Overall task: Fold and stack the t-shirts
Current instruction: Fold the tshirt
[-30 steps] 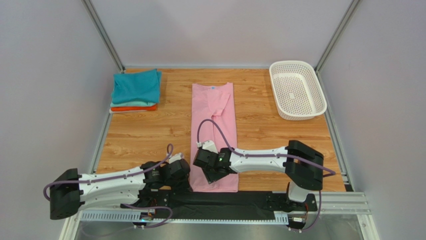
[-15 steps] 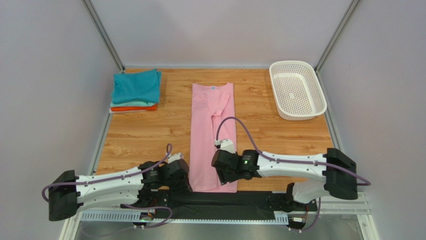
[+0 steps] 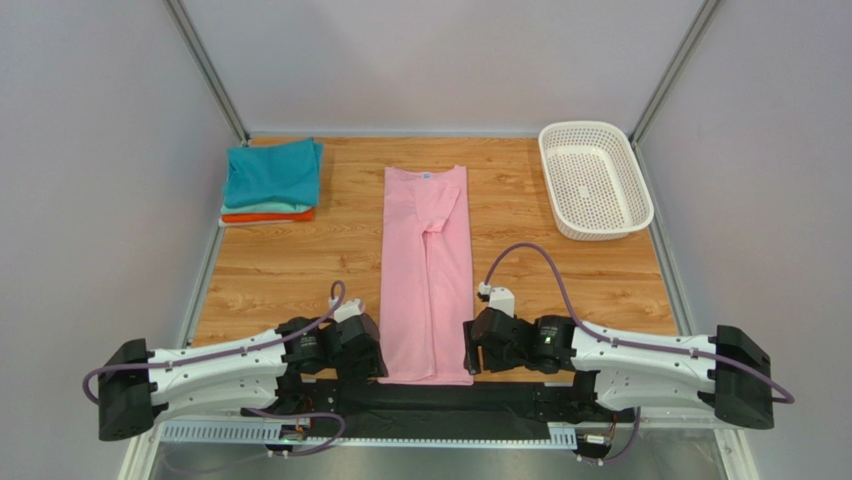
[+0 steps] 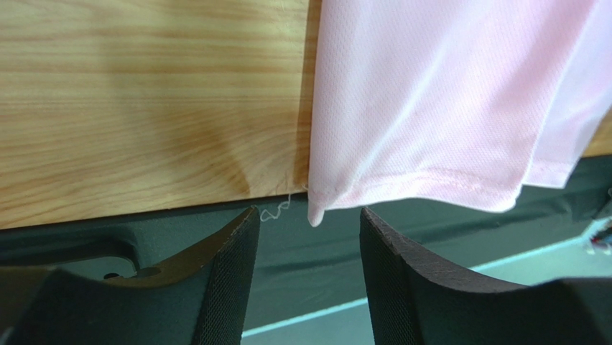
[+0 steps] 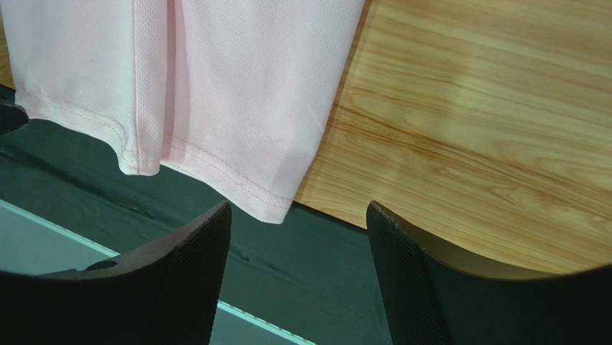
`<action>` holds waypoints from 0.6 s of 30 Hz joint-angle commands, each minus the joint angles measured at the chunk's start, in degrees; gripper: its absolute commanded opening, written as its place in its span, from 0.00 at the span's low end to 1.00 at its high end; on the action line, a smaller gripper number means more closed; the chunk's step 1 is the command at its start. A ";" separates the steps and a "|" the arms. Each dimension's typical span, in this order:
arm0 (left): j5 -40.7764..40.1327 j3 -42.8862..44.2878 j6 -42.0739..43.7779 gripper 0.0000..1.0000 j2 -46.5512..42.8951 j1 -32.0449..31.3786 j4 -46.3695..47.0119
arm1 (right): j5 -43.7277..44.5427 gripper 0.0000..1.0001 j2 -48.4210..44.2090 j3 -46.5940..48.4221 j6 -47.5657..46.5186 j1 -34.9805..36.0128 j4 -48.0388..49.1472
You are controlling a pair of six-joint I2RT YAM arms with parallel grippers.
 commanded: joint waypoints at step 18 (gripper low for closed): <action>6.62 -0.69 1.64 0.00 12.58 0.86 7.51 | -16.44 0.27 12.99 -4.73 2.23 -1.50 15.01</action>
